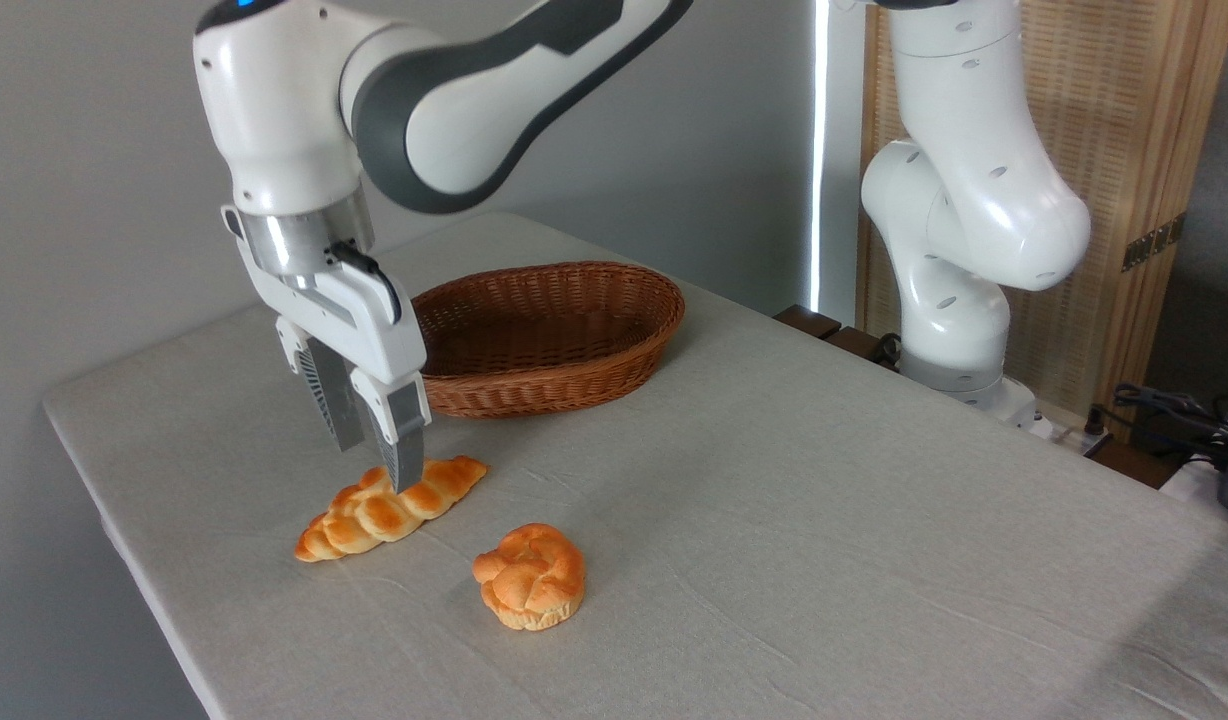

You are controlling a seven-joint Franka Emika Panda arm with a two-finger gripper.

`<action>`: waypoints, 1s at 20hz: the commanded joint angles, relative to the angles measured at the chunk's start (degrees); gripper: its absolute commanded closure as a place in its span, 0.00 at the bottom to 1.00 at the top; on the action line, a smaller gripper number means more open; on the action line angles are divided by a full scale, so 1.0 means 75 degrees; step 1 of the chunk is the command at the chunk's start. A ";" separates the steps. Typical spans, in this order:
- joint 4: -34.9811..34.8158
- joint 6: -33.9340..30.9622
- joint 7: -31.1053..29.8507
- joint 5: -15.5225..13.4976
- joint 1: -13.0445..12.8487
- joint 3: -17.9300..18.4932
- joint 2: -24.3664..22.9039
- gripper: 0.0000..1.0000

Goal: Put bread into the basket
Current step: 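Move the open gripper from the basket down over the elongated bread roll, then close the gripper on the middle of the elongated bread roll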

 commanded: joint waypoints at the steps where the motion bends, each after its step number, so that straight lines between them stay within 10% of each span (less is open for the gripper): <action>1: -0.0436 0.0258 -0.0088 -0.0133 0.0019 -0.0089 -0.0068 0.00; 14: -0.0952 0.1348 -0.0088 -0.0450 -0.0121 -0.0136 0.0179 0.00; 18: -0.0952 0.1348 -0.0041 -0.0450 -0.0121 -0.0125 0.0179 0.51; 20: -0.0952 0.1348 -0.0041 -0.0438 -0.0121 -0.0125 0.0179 0.57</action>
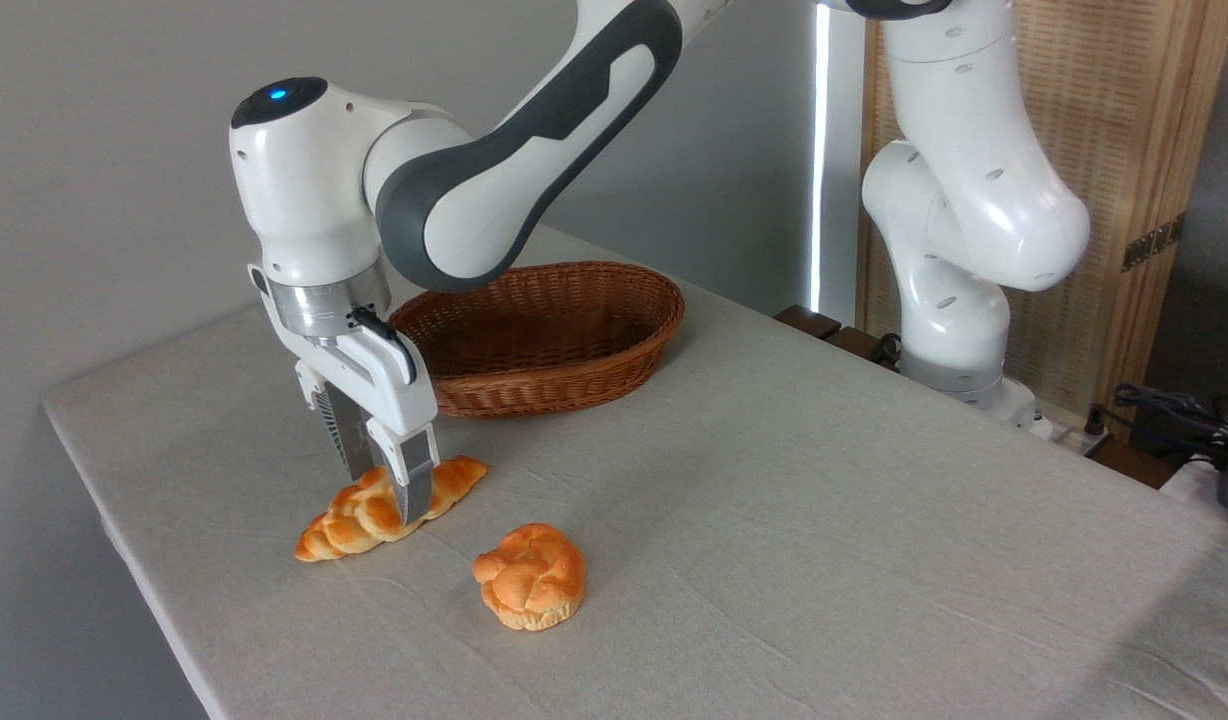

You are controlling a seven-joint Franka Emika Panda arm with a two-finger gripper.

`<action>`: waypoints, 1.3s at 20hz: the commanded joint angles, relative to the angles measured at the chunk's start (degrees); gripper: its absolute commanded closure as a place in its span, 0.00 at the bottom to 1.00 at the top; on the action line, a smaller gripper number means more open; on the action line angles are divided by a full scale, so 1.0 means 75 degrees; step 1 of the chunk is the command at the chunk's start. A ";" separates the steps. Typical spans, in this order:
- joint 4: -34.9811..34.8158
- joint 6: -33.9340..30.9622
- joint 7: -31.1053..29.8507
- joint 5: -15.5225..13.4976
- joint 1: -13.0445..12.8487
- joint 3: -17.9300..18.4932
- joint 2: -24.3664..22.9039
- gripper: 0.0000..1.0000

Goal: Put bread into the basket
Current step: 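Close the gripper on the middle of the elongated bread roll, then lift the bread roll and carry it over the wicker basket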

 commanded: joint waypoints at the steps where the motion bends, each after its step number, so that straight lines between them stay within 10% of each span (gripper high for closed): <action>1: -0.0097 0.0140 0.0004 -0.0123 -0.0017 0.0029 -0.0072 0.59; 12: 0.0078 0.0011 -0.0055 -0.0158 -0.0006 0.0134 -0.0235 0.64; 20: 0.0911 -0.2377 -0.0266 -0.0873 -0.0227 -0.0029 -0.1161 0.62; 26: 0.0432 -0.3094 -0.0991 -0.0873 -0.0404 -0.1468 -0.1608 0.58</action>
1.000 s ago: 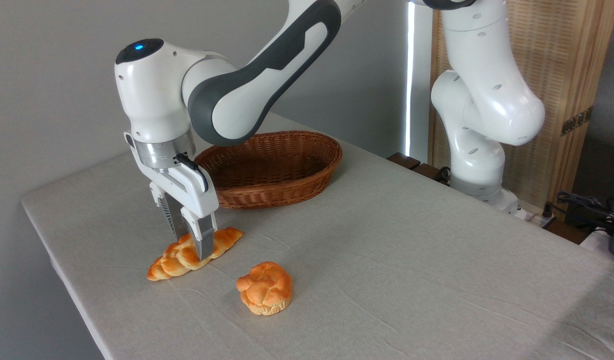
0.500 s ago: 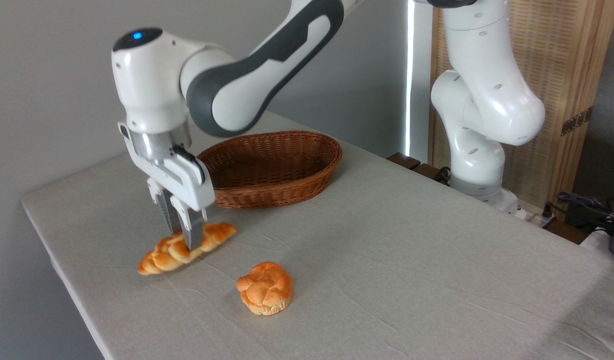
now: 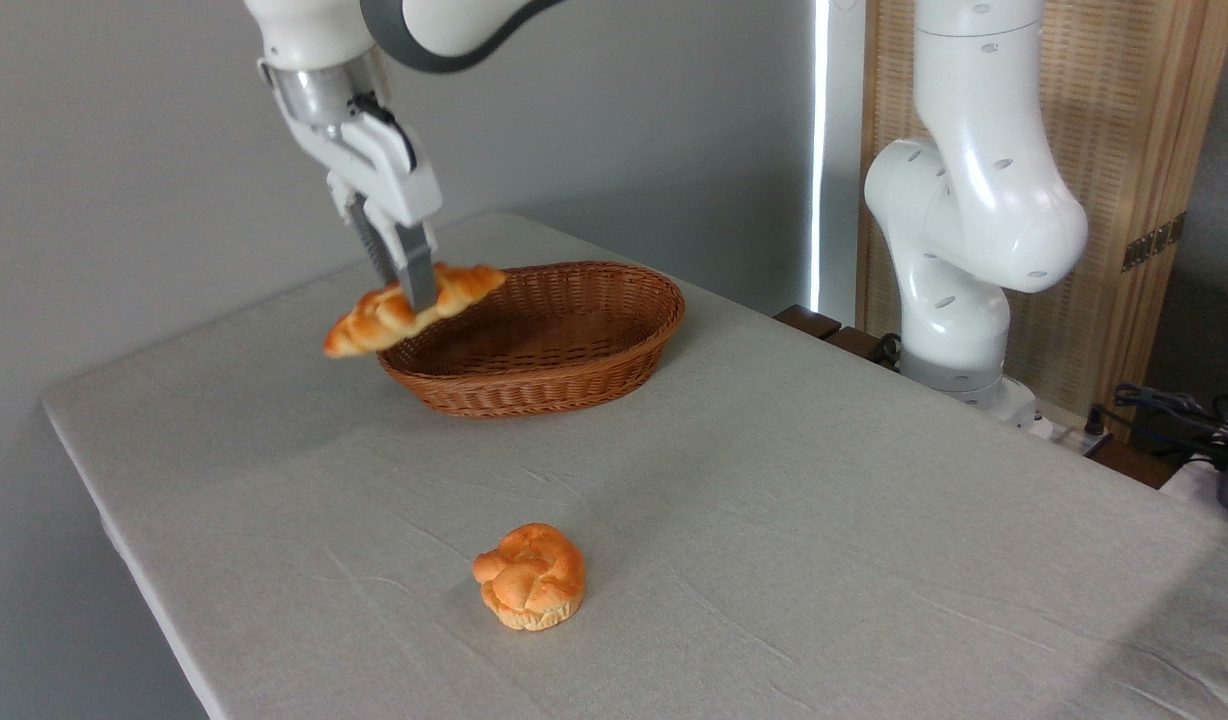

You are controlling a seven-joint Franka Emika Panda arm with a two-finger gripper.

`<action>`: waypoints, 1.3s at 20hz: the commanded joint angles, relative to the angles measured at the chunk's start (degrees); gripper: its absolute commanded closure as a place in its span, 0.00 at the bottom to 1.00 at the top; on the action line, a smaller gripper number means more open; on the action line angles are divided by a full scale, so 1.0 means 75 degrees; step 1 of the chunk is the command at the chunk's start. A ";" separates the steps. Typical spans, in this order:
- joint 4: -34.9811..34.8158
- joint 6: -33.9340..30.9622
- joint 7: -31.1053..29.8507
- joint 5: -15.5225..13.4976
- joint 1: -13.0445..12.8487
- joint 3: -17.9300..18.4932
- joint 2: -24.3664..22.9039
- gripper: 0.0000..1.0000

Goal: Put bread into the basket
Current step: 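Lift the bread roll and carry it over the wicker basket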

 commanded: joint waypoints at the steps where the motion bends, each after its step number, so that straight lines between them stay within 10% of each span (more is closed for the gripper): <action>1: -0.0599 -0.0082 -0.0643 -0.0051 -0.0034 -0.0895 -0.0135 0.57; 8: -0.1468 0.0023 -0.0714 0.0054 -0.0081 -0.1320 -0.0077 0.48; 13: -0.1527 0.0292 -0.0750 0.0054 -0.0081 -0.1320 -0.0006 0.00; 26: -0.1492 0.0398 -0.0656 0.0066 -0.0058 -0.1249 -0.0018 0.00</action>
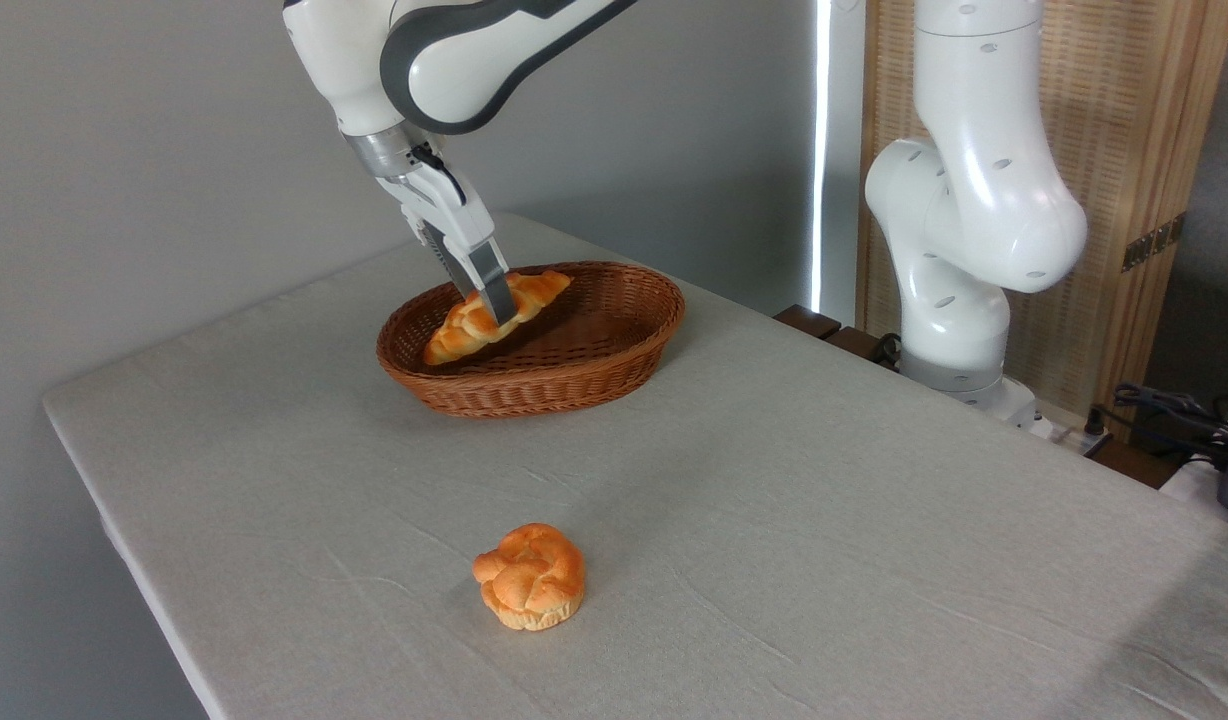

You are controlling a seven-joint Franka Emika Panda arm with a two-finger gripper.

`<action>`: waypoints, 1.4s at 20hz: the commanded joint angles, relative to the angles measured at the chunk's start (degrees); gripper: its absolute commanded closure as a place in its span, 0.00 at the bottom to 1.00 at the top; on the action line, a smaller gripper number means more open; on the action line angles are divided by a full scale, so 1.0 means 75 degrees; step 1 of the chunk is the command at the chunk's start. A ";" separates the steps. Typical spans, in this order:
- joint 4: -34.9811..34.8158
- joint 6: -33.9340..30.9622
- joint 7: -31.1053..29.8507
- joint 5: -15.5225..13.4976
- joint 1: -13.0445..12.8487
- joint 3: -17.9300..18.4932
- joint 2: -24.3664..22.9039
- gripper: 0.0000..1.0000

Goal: Put bread into the basket
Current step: 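Lower the roll into the basket and open the gripper, then raise the open gripper up out of the basket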

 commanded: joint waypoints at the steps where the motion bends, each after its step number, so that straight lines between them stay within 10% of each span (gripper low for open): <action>1: -0.0015 0.0094 0.0109 0.0055 0.0000 0.0041 -0.0087 0.00; 9: 0.0604 -0.0104 0.0062 0.0218 0.0012 0.0204 -0.0146 0.00; 19: 0.2282 -0.0492 0.3061 0.0991 0.0094 0.2910 -0.0146 0.00; 28: 0.2505 -0.1336 0.3062 0.1004 0.1218 0.2807 -0.0427 0.00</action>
